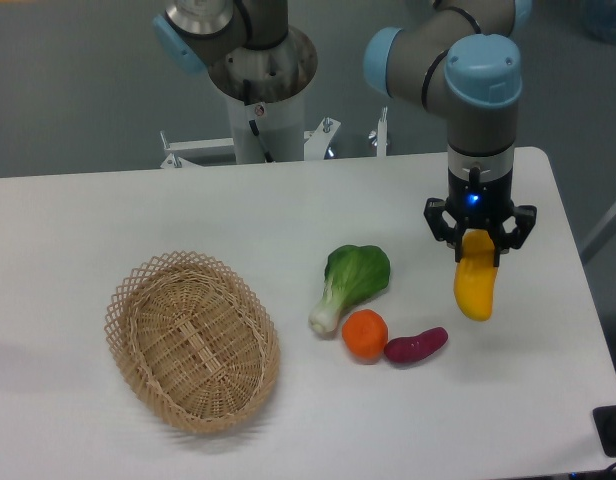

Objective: Place the mango on the table
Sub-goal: 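Lower the held yellow mango onto the table with the gripper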

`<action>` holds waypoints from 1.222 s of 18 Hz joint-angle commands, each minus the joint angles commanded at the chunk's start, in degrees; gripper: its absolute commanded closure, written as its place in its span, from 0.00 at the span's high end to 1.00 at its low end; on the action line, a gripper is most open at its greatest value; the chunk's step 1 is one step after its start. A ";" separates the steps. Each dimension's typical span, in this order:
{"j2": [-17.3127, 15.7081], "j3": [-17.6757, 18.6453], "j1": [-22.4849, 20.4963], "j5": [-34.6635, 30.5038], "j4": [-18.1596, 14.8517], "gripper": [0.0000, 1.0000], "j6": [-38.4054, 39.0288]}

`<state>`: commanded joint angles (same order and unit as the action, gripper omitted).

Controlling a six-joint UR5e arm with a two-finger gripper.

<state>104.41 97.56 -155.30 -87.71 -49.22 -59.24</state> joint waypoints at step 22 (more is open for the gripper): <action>5.88 6.15 -6.42 -0.26 3.34 0.48 -29.44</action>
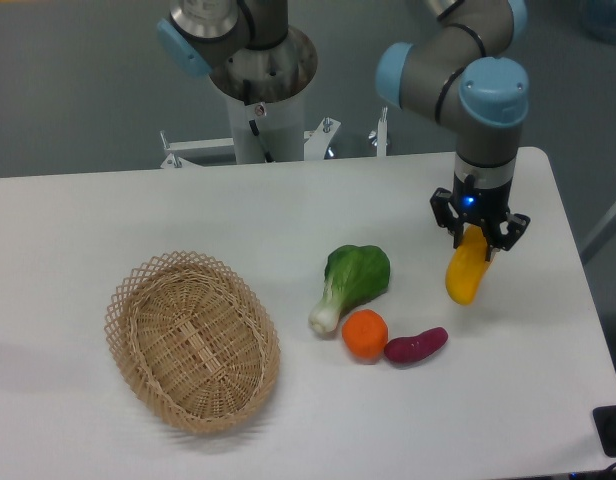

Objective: Place the mango on the table
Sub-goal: 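Lower the held yellow mango onto the table with the gripper, then open the gripper to release the mango and lift away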

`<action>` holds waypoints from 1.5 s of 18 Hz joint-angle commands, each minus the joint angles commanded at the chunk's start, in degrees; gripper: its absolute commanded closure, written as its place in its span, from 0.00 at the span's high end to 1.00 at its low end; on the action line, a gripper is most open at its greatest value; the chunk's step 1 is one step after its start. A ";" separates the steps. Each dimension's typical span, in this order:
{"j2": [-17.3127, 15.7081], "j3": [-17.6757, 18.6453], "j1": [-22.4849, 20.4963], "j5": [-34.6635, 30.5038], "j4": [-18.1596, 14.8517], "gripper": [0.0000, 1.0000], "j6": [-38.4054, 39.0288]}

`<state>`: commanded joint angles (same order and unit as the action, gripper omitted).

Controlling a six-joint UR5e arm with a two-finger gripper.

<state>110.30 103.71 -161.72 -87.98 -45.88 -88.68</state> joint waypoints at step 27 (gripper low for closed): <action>-1.04 -8.94 0.36 1.06 -7.88 1.00 6.50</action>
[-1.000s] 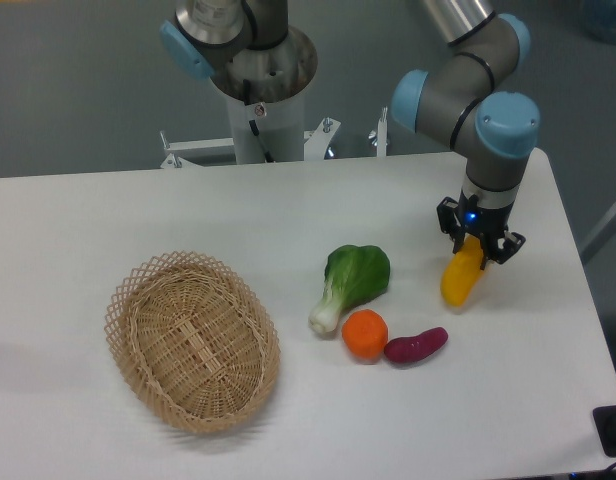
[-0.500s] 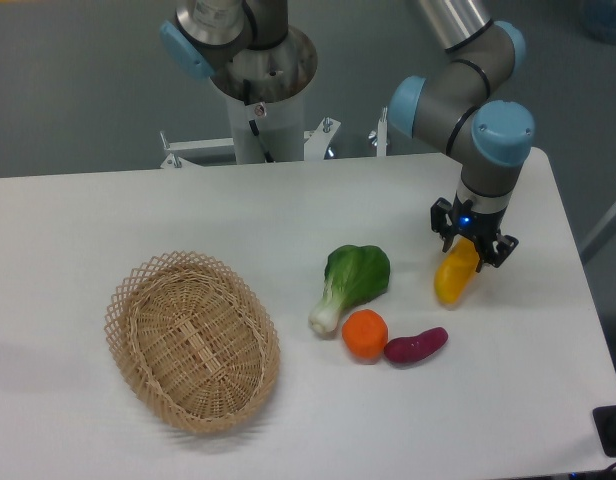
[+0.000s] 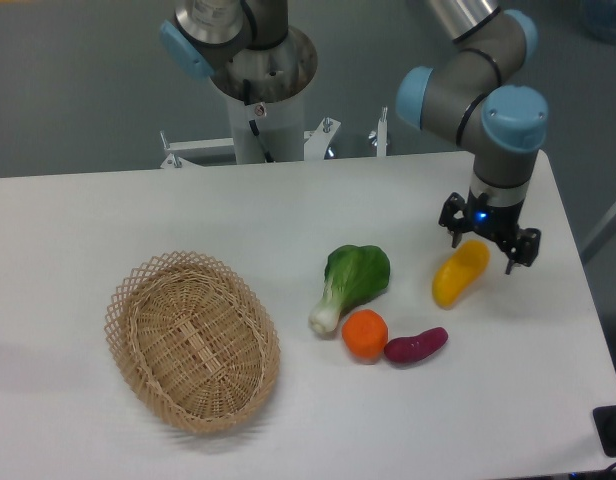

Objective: Place the mango on the table
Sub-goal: 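Open the gripper to release the mango and lift away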

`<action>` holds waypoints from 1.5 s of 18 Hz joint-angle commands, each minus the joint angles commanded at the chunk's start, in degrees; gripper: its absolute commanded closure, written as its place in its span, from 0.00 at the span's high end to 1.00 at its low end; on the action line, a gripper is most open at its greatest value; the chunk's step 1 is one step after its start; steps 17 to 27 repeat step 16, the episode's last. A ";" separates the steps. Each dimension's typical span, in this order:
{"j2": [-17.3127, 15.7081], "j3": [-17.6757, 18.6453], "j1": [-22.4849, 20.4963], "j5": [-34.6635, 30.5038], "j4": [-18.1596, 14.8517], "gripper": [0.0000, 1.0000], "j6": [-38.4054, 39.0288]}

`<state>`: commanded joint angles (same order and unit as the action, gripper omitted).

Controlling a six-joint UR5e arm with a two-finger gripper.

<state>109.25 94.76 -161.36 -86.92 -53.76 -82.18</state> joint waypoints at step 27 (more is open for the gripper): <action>-5.19 -5.38 -9.14 0.17 -15.50 1.00 -17.14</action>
